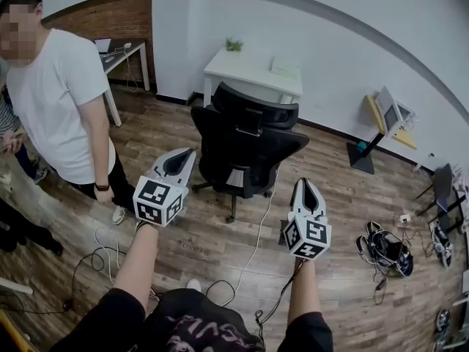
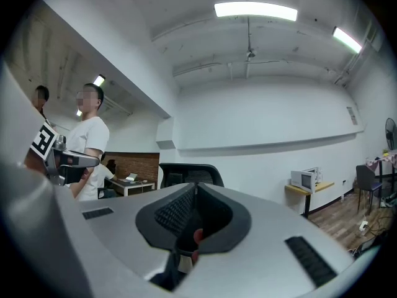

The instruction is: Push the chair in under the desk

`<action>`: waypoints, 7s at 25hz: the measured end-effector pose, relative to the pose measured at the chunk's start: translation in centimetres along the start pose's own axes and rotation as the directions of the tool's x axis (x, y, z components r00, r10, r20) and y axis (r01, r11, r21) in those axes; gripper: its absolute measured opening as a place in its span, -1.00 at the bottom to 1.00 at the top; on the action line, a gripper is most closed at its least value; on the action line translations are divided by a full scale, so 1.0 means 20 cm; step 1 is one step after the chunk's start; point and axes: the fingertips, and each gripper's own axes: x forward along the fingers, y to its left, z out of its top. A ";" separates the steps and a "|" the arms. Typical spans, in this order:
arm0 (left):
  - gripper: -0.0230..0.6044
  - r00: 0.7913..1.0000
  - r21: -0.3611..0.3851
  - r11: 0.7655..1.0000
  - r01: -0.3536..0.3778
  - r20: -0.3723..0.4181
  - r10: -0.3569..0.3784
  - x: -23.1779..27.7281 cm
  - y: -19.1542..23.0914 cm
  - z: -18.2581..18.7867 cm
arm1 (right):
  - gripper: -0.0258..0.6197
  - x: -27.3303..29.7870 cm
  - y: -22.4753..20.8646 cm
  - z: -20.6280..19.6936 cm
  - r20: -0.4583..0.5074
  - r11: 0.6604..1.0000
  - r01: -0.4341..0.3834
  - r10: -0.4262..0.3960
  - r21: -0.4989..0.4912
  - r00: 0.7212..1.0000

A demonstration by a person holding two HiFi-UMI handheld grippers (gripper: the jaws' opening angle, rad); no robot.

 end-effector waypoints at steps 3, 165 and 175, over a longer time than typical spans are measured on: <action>-0.88 1.000 0.001 1.000 0.020 0.002 -0.020 0.03 0.04 -0.01 | -0.83 0.03 0.03 0.00 0.001 1.000 0.016 -0.016 -0.005 1.000; -0.24 0.728 0.577 0.562 0.593 -0.683 -0.066 2.09 0.84 -0.97 | -0.17 2.11 -0.50 -0.82 -0.700 0.582 -0.692 0.271 -0.427 0.660; -0.24 0.727 0.575 0.549 0.607 -0.680 -0.092 2.42 1.03 -0.97 | -0.17 2.46 -0.55 -0.82 -0.716 0.606 -0.681 0.249 -0.411 0.653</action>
